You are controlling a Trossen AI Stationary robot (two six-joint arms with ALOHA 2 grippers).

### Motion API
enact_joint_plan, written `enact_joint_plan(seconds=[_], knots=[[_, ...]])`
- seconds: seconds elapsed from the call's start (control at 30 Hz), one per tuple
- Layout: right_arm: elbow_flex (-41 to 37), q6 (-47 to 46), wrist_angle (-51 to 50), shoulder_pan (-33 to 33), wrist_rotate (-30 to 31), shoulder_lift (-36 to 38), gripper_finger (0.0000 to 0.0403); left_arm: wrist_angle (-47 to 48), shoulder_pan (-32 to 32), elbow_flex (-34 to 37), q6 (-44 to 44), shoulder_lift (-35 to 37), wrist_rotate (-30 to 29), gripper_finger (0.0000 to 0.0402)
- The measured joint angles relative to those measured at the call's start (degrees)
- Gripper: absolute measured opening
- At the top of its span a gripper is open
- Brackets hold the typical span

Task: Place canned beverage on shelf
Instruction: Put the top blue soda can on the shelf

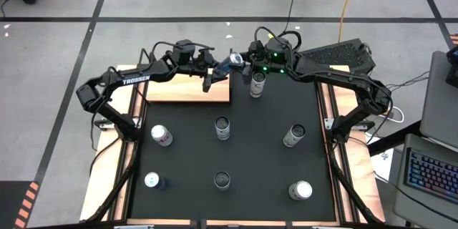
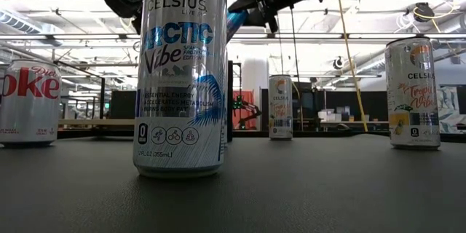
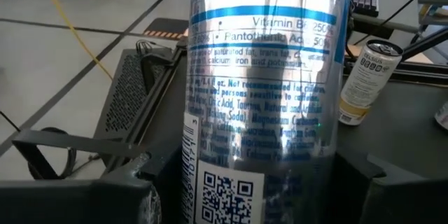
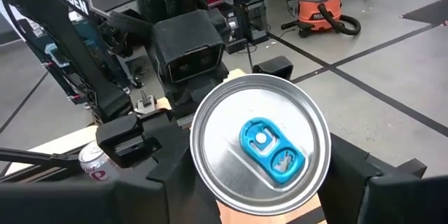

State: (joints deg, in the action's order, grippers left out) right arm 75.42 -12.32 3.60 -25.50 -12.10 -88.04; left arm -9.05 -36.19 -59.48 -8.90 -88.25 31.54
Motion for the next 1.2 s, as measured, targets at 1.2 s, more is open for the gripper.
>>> enact_joint_plan(seconds=[1.2], knots=[[0.3, -2.9, 2.4, 1.1, -1.2, -4.3, 0.0203, 0.0, 1.0, -0.6, 2.4, -0.2, -1.4, 0.0239]])
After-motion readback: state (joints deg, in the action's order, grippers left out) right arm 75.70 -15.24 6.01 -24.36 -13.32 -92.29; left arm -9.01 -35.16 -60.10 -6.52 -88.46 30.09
